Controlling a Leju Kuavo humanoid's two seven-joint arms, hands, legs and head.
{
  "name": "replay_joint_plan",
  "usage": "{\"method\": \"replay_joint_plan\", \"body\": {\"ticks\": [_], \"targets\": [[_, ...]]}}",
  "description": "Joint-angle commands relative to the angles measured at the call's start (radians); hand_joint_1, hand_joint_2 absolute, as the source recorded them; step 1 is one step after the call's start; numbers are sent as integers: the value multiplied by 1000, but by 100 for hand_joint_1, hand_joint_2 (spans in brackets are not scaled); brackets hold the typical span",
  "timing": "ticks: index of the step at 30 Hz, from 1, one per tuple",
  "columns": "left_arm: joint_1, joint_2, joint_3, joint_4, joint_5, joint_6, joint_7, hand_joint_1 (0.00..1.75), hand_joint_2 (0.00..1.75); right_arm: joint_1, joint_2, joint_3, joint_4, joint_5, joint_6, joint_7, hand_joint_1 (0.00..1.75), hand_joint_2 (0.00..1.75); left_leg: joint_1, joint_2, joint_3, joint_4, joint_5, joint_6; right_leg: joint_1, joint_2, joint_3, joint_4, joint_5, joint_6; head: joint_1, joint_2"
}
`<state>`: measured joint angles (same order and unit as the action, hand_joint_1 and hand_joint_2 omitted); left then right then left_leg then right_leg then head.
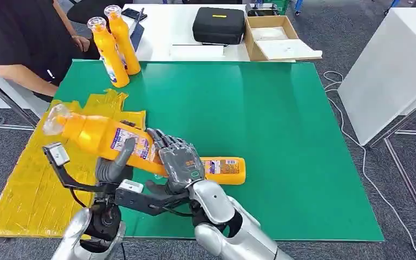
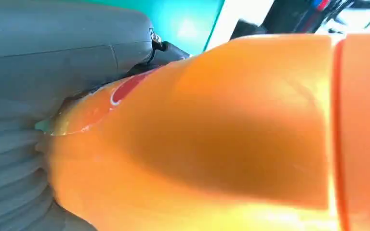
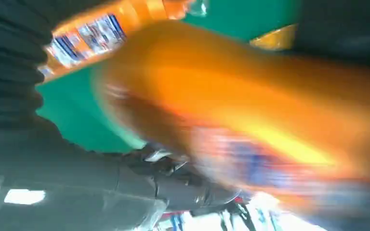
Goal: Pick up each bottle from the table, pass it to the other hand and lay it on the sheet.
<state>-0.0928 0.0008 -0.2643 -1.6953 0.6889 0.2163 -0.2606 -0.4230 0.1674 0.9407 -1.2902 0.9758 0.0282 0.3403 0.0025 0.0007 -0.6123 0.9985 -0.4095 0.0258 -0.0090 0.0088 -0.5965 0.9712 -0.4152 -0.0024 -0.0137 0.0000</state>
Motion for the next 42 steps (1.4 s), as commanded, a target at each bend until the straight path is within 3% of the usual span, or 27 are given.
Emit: {"method": "replay_joint_plan", "body": {"ticks": [1, 10, 16, 22, 23, 32, 42], "targets": [[71, -24, 210, -62, 1, -72, 6, 175, 175, 205, -110, -252, -239, 81, -51, -13, 0, 0, 0, -2, 2, 0, -1, -1, 0, -3, 4, -1, -1, 0, 0, 0], [49, -23, 224, -9, -5, -93, 14, 175, 175, 249, -129, -360, -308, 97, -70, -29, 0, 0, 0, -4, 2, 0, -1, -2, 0, -5, 5, -1, -2, 0, 0, 0], [-70, -2, 239, 83, -590, 135, -101, 175, 175, 302, -156, -432, -357, 103, 60, -37, 0, 0, 0, -8, 2, 0, -1, -2, 0, -9, 6, -1, -3, -1, 0, 0], [-72, -7, 251, 92, -596, 126, -102, 175, 175, 302, -149, -433, -348, 103, 61, -38, 0, 0, 0, -2, 1, 0, 0, -1, 0, -2, 2, -1, -1, 0, -1, 0], [-75, 3, 248, 103, -678, 169, -118, 175, 175, 299, -157, -426, -345, 118, 80, -28, 0, 175, 0, -3, 3, 0, -1, -2, 0, -3, 4, -1, -2, 0, -1, 0], [-248, 176, 217, 505, -1103, 367, -165, 175, 175, 180, -260, -266, -134, 181, 175, -74, 0, 175, 0, -1, 6, -3, 0, -2, 0, -2, 6, -2, 0, -1, 0, 0], [-455, 217, 177, 1035, -1499, 482, -34, 175, 175, 50, -297, -157, -42, 76, 190, -102, 0, 175, 0, -1, 3, -1, 3, -3, 0, -1, 3, 0, 1, -1, 0, 0]]}}
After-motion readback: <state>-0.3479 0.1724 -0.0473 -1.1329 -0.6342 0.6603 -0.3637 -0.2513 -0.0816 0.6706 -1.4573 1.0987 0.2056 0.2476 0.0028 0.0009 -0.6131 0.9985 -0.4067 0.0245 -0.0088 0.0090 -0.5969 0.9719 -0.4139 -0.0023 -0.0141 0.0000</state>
